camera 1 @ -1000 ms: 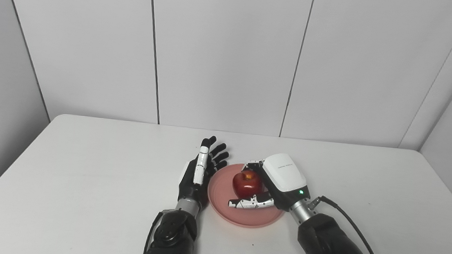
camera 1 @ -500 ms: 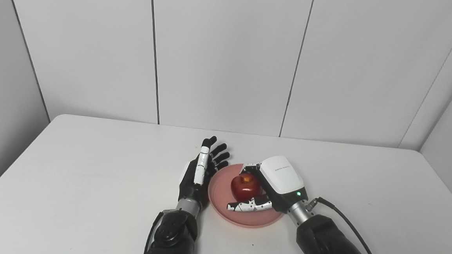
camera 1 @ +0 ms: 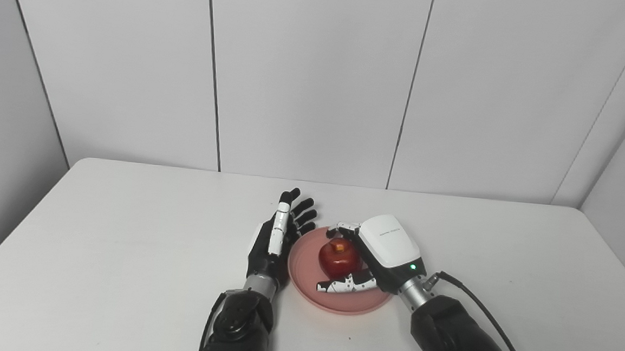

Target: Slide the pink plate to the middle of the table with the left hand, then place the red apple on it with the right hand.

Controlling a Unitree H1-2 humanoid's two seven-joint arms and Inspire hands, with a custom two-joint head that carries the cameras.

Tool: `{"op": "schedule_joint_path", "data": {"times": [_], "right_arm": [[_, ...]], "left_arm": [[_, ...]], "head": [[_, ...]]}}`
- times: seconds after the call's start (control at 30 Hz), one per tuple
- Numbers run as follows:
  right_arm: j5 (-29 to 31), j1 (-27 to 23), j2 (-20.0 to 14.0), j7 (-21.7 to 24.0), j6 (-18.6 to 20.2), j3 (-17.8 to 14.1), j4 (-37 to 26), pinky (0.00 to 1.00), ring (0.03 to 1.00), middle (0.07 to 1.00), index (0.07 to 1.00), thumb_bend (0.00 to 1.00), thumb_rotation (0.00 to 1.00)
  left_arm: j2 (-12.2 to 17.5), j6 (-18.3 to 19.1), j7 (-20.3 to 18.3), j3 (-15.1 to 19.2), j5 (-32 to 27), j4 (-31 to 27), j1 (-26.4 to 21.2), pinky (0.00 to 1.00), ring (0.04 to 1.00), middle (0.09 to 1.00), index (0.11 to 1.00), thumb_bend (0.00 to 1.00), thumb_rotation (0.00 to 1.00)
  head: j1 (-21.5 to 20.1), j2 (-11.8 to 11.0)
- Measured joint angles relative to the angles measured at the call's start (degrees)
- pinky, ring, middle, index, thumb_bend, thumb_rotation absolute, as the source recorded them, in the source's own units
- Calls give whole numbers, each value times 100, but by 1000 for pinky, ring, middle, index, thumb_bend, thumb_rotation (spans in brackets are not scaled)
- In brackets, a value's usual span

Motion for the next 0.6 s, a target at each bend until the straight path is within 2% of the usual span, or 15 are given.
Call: {"op": "schedule_joint_path", "data": {"times": [0.1, 0.33, 0.53, 0.57, 0.6], "right_arm": [[-40, 0, -10, -7, 1, -3, 0, 479, 568, 644, 686, 836, 719], [-48, 0, -8, -68, -2, -20, 1, 558, 647, 697, 702, 868, 668], [-72, 0, -11, -88, -1, -28, -35, 708, 730, 753, 726, 858, 749], [-133, 0, -13, -128, -1, -23, -34, 796, 782, 781, 737, 871, 782], [-192, 0, -19, -156, 0, -17, -41, 826, 799, 791, 741, 875, 793]], "left_arm": [[0, 0, -2, 2, -1, 1, 0, 859, 858, 875, 914, 718, 908], [0, 0, -2, -2, 0, 1, 0, 840, 847, 868, 915, 711, 917], [2, 0, -2, -25, 11, 0, 1, 834, 840, 865, 916, 710, 938], [2, 0, -2, -29, 13, 0, 1, 823, 836, 865, 914, 704, 940], [3, 0, -2, -32, 18, 0, 2, 819, 835, 865, 914, 702, 940]], "head": [[0, 0], [-17, 9], [-26, 18], [-26, 18], [-26, 18]]}}
